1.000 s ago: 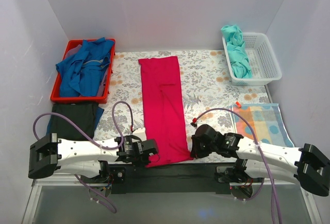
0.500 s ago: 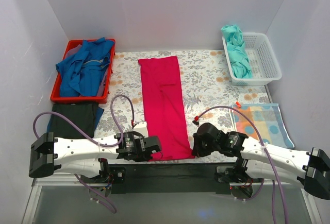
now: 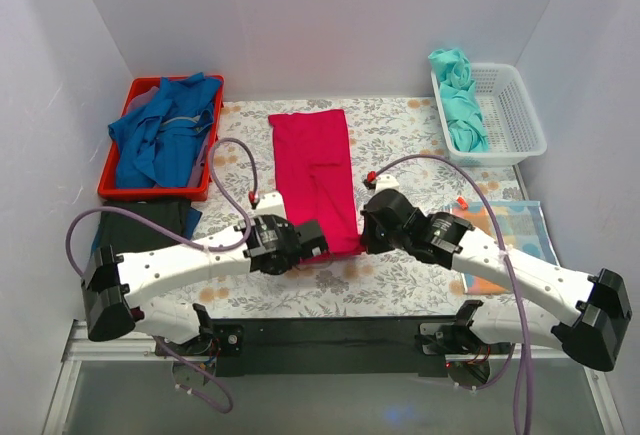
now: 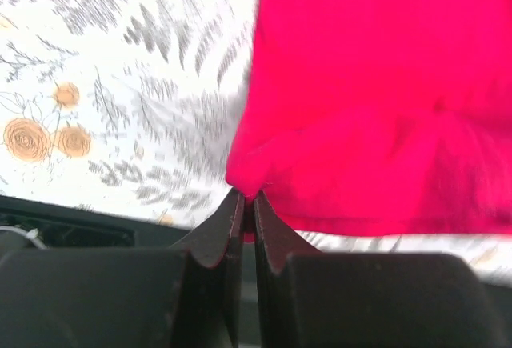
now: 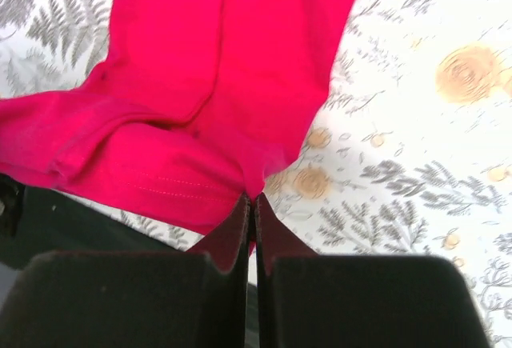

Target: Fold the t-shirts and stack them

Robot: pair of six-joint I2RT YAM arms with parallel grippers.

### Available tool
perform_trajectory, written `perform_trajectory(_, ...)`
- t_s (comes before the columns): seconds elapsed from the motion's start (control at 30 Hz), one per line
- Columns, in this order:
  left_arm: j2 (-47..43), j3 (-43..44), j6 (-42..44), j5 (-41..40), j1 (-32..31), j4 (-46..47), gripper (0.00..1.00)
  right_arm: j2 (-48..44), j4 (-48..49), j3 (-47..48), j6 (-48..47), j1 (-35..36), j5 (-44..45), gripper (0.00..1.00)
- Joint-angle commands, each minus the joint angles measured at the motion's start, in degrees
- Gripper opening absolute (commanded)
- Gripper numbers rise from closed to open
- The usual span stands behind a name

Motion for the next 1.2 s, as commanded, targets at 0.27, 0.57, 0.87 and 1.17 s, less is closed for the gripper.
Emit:
perform_trajectory(0.27,12.5,9.6,18.9,1.3,30.2,27.2,0.00,17.8,9.0,13.4,-14.4,-16.9,-5.7,0.01)
perform_trajectory(0.57,30.7,22.5,27.0,6.3,40.1,32.2,0.00,41.6,11.3,33.5,-19.6,-24.4,-14.1,0.01)
perform_trajectory(0.87,40.1,30.2,33.7,10.9,45.1,35.2,0.00,53.8,10.2,43.4,-19.7,-29.7,-19.0,0.06)
perform_trajectory(1.17,42.8,43.1,37.4,10.9,47.0,34.7,0.41,57.2,8.0,53.7,-21.7,-32.5,-16.5,0.48)
